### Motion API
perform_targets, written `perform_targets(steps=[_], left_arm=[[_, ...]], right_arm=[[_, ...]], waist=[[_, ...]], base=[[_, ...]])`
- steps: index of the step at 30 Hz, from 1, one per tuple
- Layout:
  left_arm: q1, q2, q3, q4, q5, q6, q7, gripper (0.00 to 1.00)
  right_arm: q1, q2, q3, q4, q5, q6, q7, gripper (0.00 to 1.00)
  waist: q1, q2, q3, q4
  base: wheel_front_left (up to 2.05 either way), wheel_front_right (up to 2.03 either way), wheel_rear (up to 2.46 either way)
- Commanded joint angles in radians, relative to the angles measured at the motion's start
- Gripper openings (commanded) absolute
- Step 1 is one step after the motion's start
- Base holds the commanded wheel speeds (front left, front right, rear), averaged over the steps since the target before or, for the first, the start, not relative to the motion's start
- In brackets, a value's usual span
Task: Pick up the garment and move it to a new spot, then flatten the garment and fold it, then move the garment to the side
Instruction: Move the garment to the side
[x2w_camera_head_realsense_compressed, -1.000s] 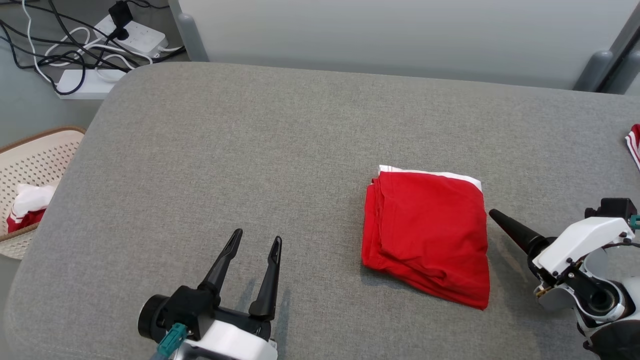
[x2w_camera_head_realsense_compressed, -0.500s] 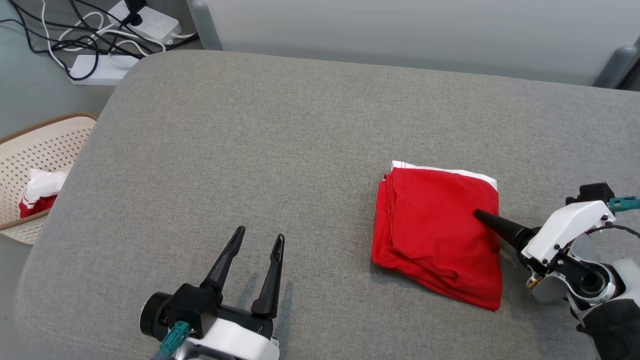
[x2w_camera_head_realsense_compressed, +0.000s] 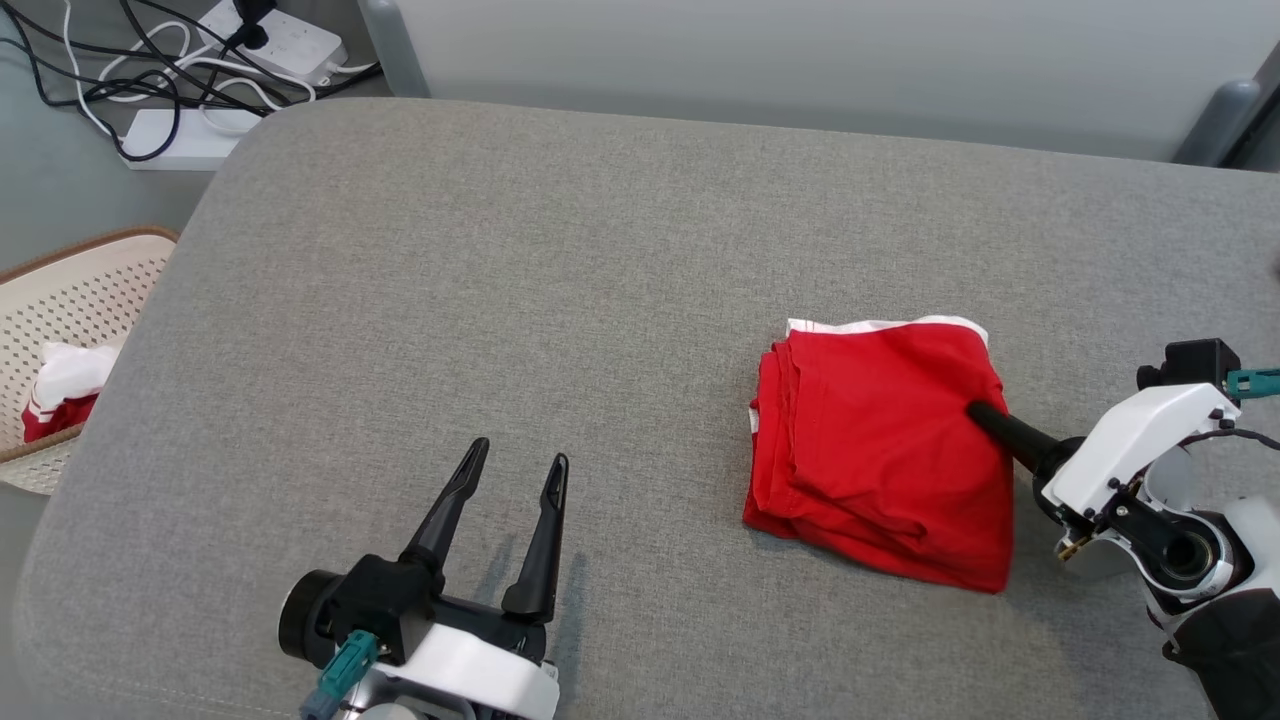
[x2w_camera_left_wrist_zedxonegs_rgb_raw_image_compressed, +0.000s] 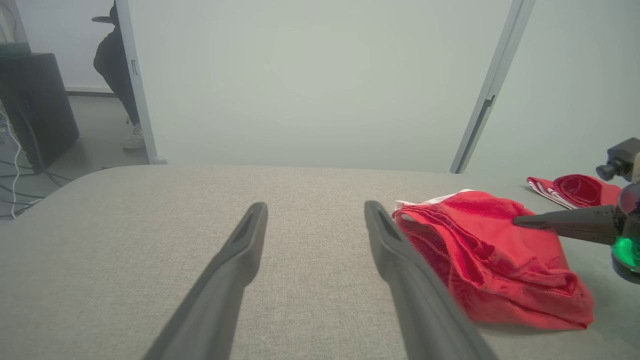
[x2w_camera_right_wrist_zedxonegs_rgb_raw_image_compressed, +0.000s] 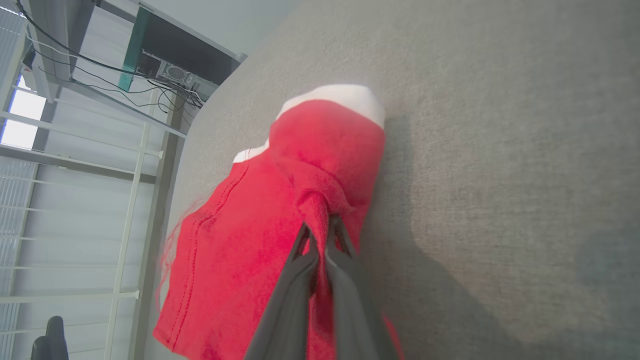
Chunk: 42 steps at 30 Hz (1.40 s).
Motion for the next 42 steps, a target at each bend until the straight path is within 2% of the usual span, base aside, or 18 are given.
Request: perform_targets(steps=[1,15,42], left_arm=[[-0.04,0.002,0.03,-0.026,-0.002,0.008,-0.01,1.0],[-0.044,0.002,0.039,-0.022,0.021,-0.007,-0.01,1.0],[-0.062,0.005,0.052,0.003,0.06,-0.039,-0.01,1.0]], right_arm=[[-0.027,-0.017,0.017,-0.032,-0.003,0.004,-0.02,0.0],[-0.078,-0.069,0.161,-0.062,0.006,0.004,-0.174,0.0],[-0.139,-0.088,0.368,-0.056,0.1,0.004,-0.302,0.0]], waist=[[0.0,0.0,0.001,-0.004],[0.0,0.0,0.007,-0.085],[0.0,0.0,0.005,-0.422]], base=[[0.0,0.0,0.0],[0.0,0.0,0.0],[0.0,0.0,0.0]])
